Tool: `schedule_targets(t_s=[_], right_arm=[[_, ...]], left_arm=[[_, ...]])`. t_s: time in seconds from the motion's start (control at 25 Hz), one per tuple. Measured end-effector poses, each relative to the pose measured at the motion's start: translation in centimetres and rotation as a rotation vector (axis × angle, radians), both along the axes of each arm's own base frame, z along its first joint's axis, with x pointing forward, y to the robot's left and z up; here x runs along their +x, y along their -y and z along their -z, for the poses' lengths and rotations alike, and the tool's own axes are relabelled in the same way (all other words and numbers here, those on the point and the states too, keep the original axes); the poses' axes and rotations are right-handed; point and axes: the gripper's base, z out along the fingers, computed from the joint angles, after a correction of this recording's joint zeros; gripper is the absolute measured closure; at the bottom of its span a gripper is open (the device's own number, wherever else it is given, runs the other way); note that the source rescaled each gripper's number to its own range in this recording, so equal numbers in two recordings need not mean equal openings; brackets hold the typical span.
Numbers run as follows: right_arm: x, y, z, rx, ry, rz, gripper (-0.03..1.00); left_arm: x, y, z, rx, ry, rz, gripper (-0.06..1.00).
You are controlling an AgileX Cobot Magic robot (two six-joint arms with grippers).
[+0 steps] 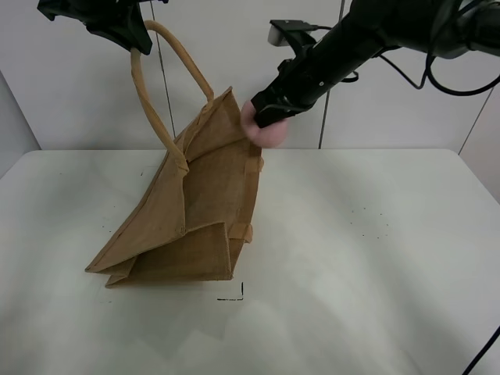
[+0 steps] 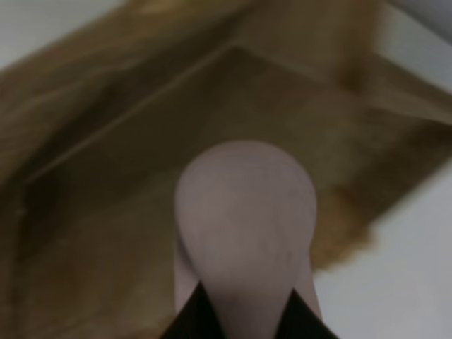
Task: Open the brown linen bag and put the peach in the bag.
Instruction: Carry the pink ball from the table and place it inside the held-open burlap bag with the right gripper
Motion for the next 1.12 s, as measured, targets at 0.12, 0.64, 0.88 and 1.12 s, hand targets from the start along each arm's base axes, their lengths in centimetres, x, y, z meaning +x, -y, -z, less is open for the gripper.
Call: schedule_targets(t_s=[0.12, 0.64, 0.88, 1.12], right_arm=[[0.5, -1.0, 2.0, 0.039, -0.041, -0.044, 0.97], [-0.1, -7.9, 8.7, 0.121, -0.042, -0.173, 0.97], [-0.2, -9.7, 11.6, 0.060, 0.000, -0.171, 0.97], [0.0, -10.5, 13.7, 0.042, 0.014, -0.142, 0.96]], left_arm=[[0.0, 0.0, 0.0, 0.000, 0.000, 0.000, 0.94], [0.0, 0.0, 0.0, 0.002, 0.001, 0.003, 0.94], [0.0, 0.0, 0.0, 0.002, 0.001, 0.003, 0.94], [0.0, 0.0, 0.0, 0.002, 0.001, 0.003, 0.94]])
